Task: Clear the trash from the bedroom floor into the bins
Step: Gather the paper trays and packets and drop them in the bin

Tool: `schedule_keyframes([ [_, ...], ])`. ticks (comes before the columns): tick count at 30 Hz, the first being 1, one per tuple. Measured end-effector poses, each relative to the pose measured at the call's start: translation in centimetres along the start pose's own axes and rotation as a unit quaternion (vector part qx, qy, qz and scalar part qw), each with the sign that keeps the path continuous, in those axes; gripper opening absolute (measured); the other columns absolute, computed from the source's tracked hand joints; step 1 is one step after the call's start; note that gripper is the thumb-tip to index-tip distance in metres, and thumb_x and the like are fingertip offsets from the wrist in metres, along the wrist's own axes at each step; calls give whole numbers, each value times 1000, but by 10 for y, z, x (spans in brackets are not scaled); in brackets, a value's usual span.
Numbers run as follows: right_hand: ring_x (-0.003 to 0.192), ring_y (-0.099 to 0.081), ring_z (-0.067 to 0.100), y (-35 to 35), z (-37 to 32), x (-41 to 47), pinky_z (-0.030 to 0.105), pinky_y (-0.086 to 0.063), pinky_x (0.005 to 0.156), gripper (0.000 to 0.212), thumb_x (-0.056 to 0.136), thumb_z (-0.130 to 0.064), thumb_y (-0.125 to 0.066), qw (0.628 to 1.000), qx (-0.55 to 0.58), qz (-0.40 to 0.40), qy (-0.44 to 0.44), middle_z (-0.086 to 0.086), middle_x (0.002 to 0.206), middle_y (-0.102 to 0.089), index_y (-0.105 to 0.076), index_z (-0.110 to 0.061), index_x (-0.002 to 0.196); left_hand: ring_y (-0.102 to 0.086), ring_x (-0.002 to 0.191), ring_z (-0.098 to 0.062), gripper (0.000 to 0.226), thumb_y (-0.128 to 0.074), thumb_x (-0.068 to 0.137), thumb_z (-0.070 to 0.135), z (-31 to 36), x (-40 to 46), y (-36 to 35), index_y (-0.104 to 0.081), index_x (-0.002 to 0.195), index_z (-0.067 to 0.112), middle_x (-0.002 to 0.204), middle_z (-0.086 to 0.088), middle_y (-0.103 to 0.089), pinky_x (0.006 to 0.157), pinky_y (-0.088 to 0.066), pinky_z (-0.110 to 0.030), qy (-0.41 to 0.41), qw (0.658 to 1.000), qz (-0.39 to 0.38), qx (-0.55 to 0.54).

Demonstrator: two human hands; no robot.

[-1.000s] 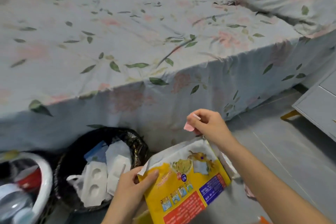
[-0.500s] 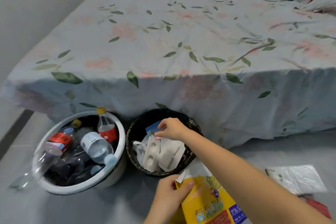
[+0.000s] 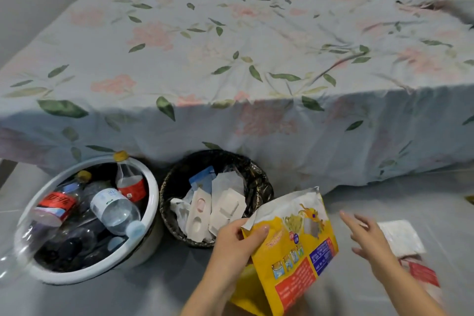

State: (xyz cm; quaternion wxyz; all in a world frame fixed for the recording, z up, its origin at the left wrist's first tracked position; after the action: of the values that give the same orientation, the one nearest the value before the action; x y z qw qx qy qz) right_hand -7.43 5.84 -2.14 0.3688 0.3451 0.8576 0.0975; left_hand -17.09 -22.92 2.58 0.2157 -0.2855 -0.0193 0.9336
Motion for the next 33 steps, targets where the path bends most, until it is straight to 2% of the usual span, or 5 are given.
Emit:
schedule_keyframes([
  [6,107,-62,39,-58,46,-37,61,-46,95,81,72,-62,-64,908,286,-227,-204,21,123,-59,-47,-8,131,-75,78,-23,31,-72,71,40,29,14,-16,-70,92,17,86,-9,-77,60,-59,-28,-69,995,49,-59],
  [14,90,-73,28,-72,-86,-39,37,-60,68,51,70,-26,-78,939,194,-277,53,9,103,-75,-61,-15,117,-74,88,-24,26,-68,86,23,3,6,-28,-66,111,16,97,-6,-77,65,-61,-35,-41,993,42,-102],
  [20,93,-72,27,-82,-140,-46,38,-59,77,36,80,-16,-74,929,88,-324,154,7,104,-75,-59,-20,113,-62,109,-17,84,-77,58,53,35,21,31,-56,129,13,123,0,-64,95,-49,-37,-68,989,118,-60],
  [24,91,-73,24,-96,-150,-56,32,-59,73,30,82,-17,-72,915,35,-368,160,3,100,-75,-60,-21,109,-72,97,-20,50,-74,77,37,64,46,27,-62,121,16,105,0,-76,78,-58,-35,-18,1000,-20,-8],
  [33,86,-74,19,-97,-153,-58,26,-58,66,41,73,-31,-74,898,43,-410,151,-2,94,-76,-55,-22,108,-69,102,-31,71,-80,59,34,65,50,6,-58,123,12,117,-13,-70,81,-58,-41,3,989,-150,3],
])
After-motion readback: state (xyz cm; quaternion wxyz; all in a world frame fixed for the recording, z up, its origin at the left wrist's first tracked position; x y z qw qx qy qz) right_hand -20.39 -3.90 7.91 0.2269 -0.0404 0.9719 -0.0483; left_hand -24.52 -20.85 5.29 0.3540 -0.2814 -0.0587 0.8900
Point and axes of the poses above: each hand's wrist, its own x-axis towards the middle knuckle, its own y-axis out of the back of the hand, z = x × y, the point moved 9 cm from there along x, towards the middle knuckle
